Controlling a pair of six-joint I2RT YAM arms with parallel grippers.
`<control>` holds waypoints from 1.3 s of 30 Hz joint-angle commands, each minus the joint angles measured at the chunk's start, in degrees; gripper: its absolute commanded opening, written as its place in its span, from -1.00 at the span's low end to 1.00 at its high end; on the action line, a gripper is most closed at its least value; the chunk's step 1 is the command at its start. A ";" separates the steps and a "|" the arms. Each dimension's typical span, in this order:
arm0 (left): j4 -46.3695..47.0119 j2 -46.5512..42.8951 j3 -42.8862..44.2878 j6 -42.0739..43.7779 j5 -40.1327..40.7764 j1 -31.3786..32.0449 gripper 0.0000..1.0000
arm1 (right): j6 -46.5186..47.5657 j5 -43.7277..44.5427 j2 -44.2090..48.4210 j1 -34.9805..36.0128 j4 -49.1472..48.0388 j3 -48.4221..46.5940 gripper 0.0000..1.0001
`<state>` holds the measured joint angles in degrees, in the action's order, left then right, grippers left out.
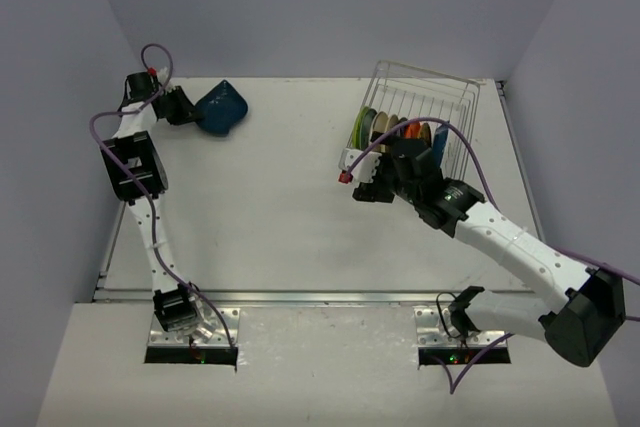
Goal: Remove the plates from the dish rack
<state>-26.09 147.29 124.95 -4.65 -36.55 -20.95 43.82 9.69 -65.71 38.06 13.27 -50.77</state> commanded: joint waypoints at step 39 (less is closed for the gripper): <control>4.11 -72.70 -45.97 18.02 9.49 9.00 0.78 | -62.65 -40.62 -30.32 -52.56 27.42 -32.95 0.27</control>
<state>-19.29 78.64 85.27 9.33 -28.20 -12.31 -14.92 -26.51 -93.38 -14.17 42.66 -76.74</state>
